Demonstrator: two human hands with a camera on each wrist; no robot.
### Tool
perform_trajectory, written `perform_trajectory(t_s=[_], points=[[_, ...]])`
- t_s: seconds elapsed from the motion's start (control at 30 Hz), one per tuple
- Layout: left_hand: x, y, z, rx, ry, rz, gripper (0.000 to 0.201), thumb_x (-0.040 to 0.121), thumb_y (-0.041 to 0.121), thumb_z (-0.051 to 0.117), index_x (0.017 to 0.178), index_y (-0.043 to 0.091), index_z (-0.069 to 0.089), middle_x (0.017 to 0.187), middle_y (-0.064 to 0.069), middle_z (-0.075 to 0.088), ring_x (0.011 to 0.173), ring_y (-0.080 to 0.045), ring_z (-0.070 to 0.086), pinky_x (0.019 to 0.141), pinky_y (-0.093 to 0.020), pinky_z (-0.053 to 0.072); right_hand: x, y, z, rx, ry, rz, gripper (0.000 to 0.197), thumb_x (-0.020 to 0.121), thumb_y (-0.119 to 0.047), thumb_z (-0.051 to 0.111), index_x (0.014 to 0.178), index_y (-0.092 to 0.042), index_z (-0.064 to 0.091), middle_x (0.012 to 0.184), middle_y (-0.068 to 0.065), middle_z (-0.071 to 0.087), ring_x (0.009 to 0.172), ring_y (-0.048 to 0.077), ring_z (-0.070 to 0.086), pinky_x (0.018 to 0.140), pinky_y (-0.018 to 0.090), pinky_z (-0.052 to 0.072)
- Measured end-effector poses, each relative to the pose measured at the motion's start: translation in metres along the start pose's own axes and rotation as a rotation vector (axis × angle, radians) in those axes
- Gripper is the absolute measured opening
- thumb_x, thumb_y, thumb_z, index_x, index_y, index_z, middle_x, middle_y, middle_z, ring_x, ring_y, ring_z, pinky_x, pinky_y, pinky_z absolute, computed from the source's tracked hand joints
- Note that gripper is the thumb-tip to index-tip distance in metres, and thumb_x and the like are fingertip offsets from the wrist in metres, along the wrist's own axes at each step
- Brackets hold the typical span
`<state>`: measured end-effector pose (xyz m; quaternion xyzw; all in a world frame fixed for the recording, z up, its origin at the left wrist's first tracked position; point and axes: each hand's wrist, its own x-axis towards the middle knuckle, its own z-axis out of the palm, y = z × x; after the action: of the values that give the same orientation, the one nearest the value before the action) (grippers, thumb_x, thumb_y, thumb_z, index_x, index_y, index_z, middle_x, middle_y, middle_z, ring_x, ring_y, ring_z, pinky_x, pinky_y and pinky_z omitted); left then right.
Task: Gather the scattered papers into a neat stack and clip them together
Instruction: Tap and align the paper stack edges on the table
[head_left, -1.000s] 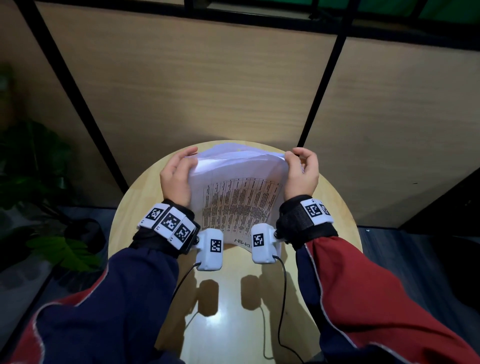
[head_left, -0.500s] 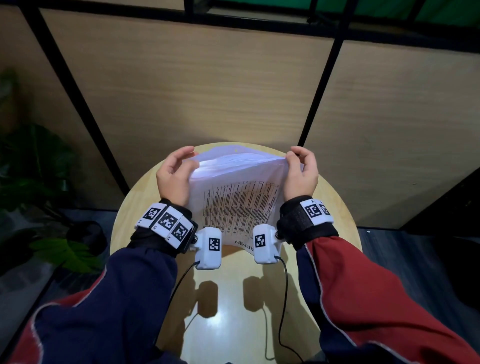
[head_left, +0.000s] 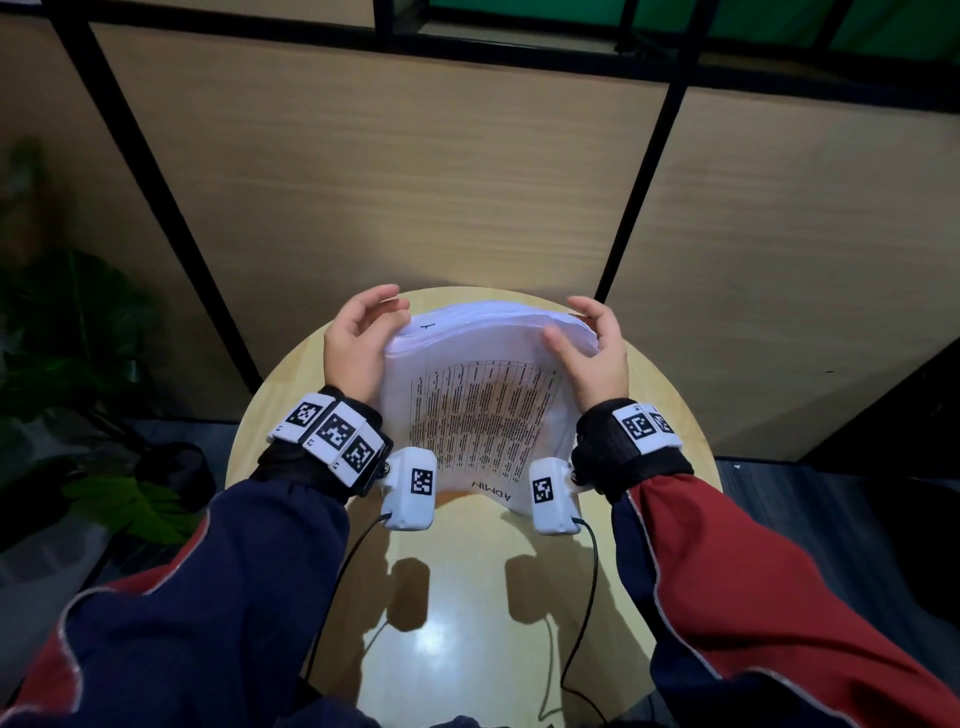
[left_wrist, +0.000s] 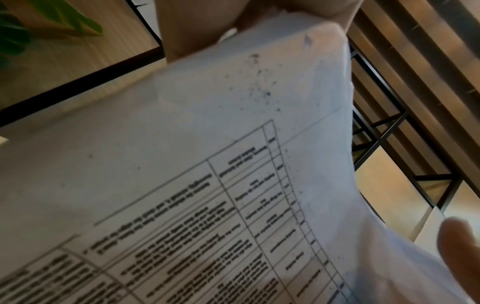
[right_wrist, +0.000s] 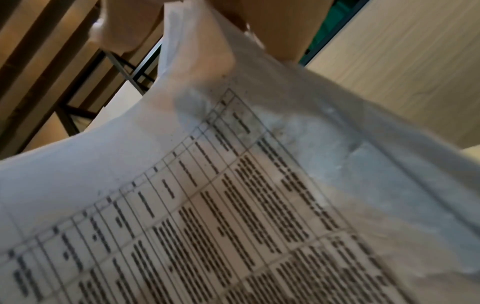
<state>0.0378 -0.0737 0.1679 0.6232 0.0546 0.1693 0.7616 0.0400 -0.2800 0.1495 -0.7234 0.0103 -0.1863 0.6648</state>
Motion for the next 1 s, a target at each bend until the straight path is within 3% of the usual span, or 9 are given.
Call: perform_trajectory(t_s=[0.13, 0.23, 0.33, 0.43, 0.57, 0.63, 0.8, 0.9, 1.0], points=[[-0.002, 0.002, 0.003, -0.013, -0.021, -0.014, 0.026, 0.084, 0.003, 0.058, 0.111, 0.003, 0.059, 0.093, -0.008, 0.064, 0.086, -0.013, 0.059, 0.076, -0.014, 0.049, -0.003, 0.011, -0.002, -0.098, -0.064, 0.072, 0.046, 0.067, -0.012, 0.080, 0.095, -0.038, 0.054, 0.096, -0.010, 0.063, 0.087, -0.001, 0.062, 0.086, 0.027, 0.046], [0.002, 0.001, -0.006, 0.003, -0.134, -0.028, 0.044, 0.076, 0.044, 0.064, 0.111, 0.017, 0.058, 0.103, -0.006, 0.064, 0.099, -0.018, 0.058, 0.085, -0.028, 0.044, 0.000, 0.013, -0.003, -0.024, -0.012, 0.137, 0.032, 0.073, 0.003, 0.073, 0.089, -0.021, 0.061, 0.076, -0.011, 0.066, 0.061, -0.012, 0.061, 0.071, 0.019, 0.051], [0.006, -0.010, -0.020, 0.095, -0.357, -0.019, 0.094, 0.039, 0.069, 0.076, 0.120, 0.030, 0.047, 0.118, -0.001, 0.058, 0.114, -0.012, 0.054, 0.095, -0.024, 0.043, 0.003, 0.014, -0.004, 0.040, -0.006, 0.171, 0.031, 0.073, 0.006, 0.071, 0.082, -0.022, 0.062, 0.058, -0.019, 0.068, 0.057, -0.010, 0.062, 0.059, 0.008, 0.049], [0.003, -0.030, -0.029, 0.224, -0.399, -0.073, 0.104, 0.031, 0.043, 0.089, 0.124, 0.031, 0.044, 0.118, 0.007, 0.055, 0.103, 0.001, 0.058, 0.092, -0.018, 0.049, 0.000, 0.012, -0.006, 0.084, -0.005, 0.183, 0.029, 0.077, 0.009, 0.067, 0.082, -0.019, 0.061, 0.056, -0.021, 0.068, 0.056, -0.008, 0.062, 0.057, 0.008, 0.049], [-0.002, -0.045, -0.028, 0.333, -0.146, -0.109, 0.050, 0.064, 0.004, 0.079, 0.107, 0.017, 0.056, 0.093, 0.006, 0.064, 0.094, -0.020, 0.062, 0.090, -0.042, 0.052, -0.001, 0.010, -0.001, 0.101, 0.064, 0.152, 0.017, 0.082, -0.023, 0.067, 0.094, -0.011, 0.062, 0.083, -0.005, 0.072, 0.077, 0.003, 0.064, 0.073, 0.015, 0.050], [0.001, -0.046, -0.028, 0.345, -0.115, -0.079, 0.043, 0.067, 0.002, 0.077, 0.103, 0.016, 0.059, 0.089, 0.004, 0.065, 0.092, -0.024, 0.062, 0.089, -0.045, 0.052, 0.000, 0.005, 0.003, 0.075, 0.124, 0.132, 0.035, 0.076, -0.045, 0.065, 0.096, -0.016, 0.061, 0.098, 0.001, 0.067, 0.090, 0.011, 0.060, 0.080, 0.016, 0.047], [0.004, -0.046, -0.024, 0.307, -0.204, -0.085, 0.042, 0.065, -0.003, 0.076, 0.100, 0.015, 0.061, 0.095, -0.005, 0.064, 0.095, -0.027, 0.061, 0.090, -0.045, 0.051, 0.003, -0.001, 0.012, 0.098, 0.240, 0.163, 0.023, 0.077, -0.036, 0.067, 0.093, -0.021, 0.060, 0.113, 0.006, 0.065, 0.106, 0.020, 0.057, 0.091, 0.029, 0.044], [0.004, -0.045, -0.021, 0.309, -0.214, -0.103, 0.039, 0.067, -0.007, 0.073, 0.082, 0.026, 0.059, 0.087, -0.004, 0.063, 0.091, -0.025, 0.059, 0.089, -0.044, 0.051, 0.008, -0.001, 0.013, 0.096, 0.247, 0.168, 0.016, 0.082, -0.026, 0.064, 0.096, -0.021, 0.059, 0.107, 0.002, 0.064, 0.093, 0.013, 0.057, 0.077, 0.009, 0.044], [0.005, -0.043, -0.021, 0.257, -0.227, -0.098, 0.042, 0.067, -0.009, 0.073, 0.082, 0.028, 0.059, 0.086, 0.002, 0.063, 0.085, -0.020, 0.059, 0.084, -0.036, 0.051, 0.013, -0.002, 0.012, 0.119, 0.264, 0.163, 0.011, 0.073, -0.032, 0.055, 0.081, -0.027, 0.060, 0.088, -0.007, 0.061, 0.088, 0.012, 0.055, 0.075, 0.016, 0.041]])
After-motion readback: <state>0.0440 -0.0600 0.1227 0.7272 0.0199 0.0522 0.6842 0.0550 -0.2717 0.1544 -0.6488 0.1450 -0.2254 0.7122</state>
